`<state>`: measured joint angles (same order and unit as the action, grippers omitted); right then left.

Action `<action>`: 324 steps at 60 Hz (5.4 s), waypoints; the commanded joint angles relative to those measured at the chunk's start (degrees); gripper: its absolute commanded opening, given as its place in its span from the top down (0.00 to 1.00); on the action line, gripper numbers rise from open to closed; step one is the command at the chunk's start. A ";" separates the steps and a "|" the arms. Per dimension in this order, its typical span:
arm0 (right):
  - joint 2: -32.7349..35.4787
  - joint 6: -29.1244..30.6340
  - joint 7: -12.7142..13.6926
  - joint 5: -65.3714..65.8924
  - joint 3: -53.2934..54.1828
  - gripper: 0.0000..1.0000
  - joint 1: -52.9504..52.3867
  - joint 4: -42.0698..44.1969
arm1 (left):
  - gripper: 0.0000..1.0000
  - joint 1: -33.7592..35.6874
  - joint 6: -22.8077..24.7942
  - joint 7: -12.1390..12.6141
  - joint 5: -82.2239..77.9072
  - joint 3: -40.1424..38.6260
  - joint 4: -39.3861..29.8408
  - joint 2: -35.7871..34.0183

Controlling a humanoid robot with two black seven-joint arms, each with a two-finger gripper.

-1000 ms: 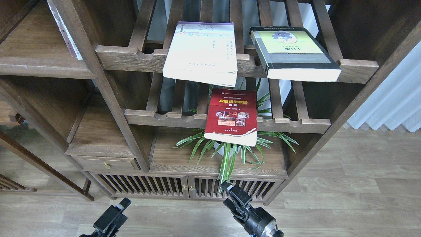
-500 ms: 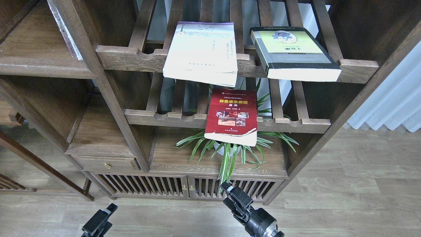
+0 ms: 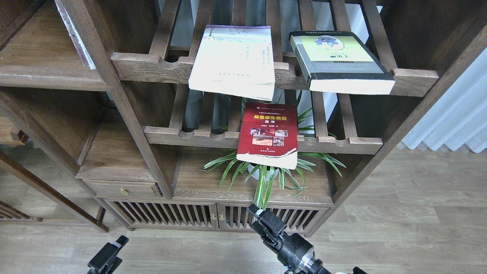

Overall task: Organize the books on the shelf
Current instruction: 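Raise the right gripper toward the red book on the middle shelf, then close the right gripper on the red book's lower edge, then pull the red book off the shelf and lower it toward the left gripper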

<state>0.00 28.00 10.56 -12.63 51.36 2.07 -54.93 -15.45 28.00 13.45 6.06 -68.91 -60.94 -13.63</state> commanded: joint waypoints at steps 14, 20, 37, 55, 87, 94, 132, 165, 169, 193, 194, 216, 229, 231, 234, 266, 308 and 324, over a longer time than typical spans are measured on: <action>0.00 0.00 -4.68 -0.29 -0.64 0.00 -3.83 -3.69 | 0.00 0.86 0.00 0.00 0.00 0.00 1.00 -1.75; 0.00 0.00 -4.68 -0.20 -2.93 0.00 -4.09 -5.19 | 0.00 1.04 0.00 0.00 0.00 0.00 1.26 -2.01; 0.00 0.00 -4.85 -0.38 -3.54 0.00 -7.08 -5.45 | 0.00 1.12 0.00 0.00 0.35 -0.26 1.44 -2.45; 0.00 0.00 -12.49 -2.22 -1.52 0.00 -11.38 -4.49 | 0.00 1.30 0.00 0.00 0.35 -0.35 1.96 -2.45; 0.00 0.00 -16.36 -2.49 -0.47 0.01 -13.50 -0.62 | 0.00 1.39 0.00 -0.09 0.44 -1.93 1.97 -4.39; 0.00 0.00 -18.65 -2.66 1.03 0.03 -13.85 -0.71 | 0.00 1.39 0.00 -0.09 0.44 -2.81 1.97 -5.18; 0.00 0.00 -19.62 -3.19 1.64 0.85 -10.16 -1.32 | 0.00 2.09 0.00 0.00 0.53 -7.64 2.23 -7.46; 0.00 0.00 -18.65 -3.02 0.68 0.95 -9.37 -1.67 | 0.00 2.53 0.00 0.52 0.70 -11.87 2.14 -7.38; 0.00 0.00 -18.56 -3.02 0.32 0.95 -9.37 -1.67 | 0.00 2.88 0.00 1.14 0.44 -10.90 2.05 -7.46; 0.00 0.00 -15.14 -3.02 -3.54 0.95 -5.24 -3.69 | 0.00 4.11 0.00 0.70 0.88 -8.44 0.12 -7.55; 0.00 0.00 -14.87 -2.93 -3.80 0.95 -5.06 -3.87 | 0.00 4.03 0.00 0.61 0.88 -8.44 -0.05 -7.46; 0.00 0.00 -10.30 -2.93 -9.34 0.95 0.57 -8.27 | 0.00 4.02 0.00 0.35 15.82 1.41 -7.44 -7.20; 0.00 0.00 -7.58 -2.66 -12.86 0.95 2.32 -8.53 | 0.00 4.29 0.00 -0.79 15.91 2.64 -11.04 -6.50; 0.00 0.00 -7.14 -2.66 -13.12 0.95 2.59 -8.53 | 0.00 4.38 0.00 -0.97 15.91 2.99 -11.31 -6.32; 0.00 0.00 -6.52 -2.66 -13.48 0.95 2.85 -8.53 | 0.00 4.46 0.00 -1.23 15.91 3.43 -11.48 -6.15; 0.00 0.00 -3.88 -2.22 -16.73 0.95 4.61 -8.53 | 0.01 6.48 0.00 -0.97 15.47 9.58 -10.17 2.03; 0.00 0.00 -2.92 -1.61 -17.69 0.94 6.63 -8.53 | 0.38 8.95 0.00 -0.79 14.94 14.85 -7.70 4.31; 0.00 0.00 -2.83 -1.43 -17.96 0.94 6.63 -8.53 | 0.70 8.86 0.00 -0.70 14.33 16.08 -5.95 3.87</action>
<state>0.01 28.02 7.63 -14.13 33.42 8.71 -63.48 -6.50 28.00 12.90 20.34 -52.86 -67.54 -9.68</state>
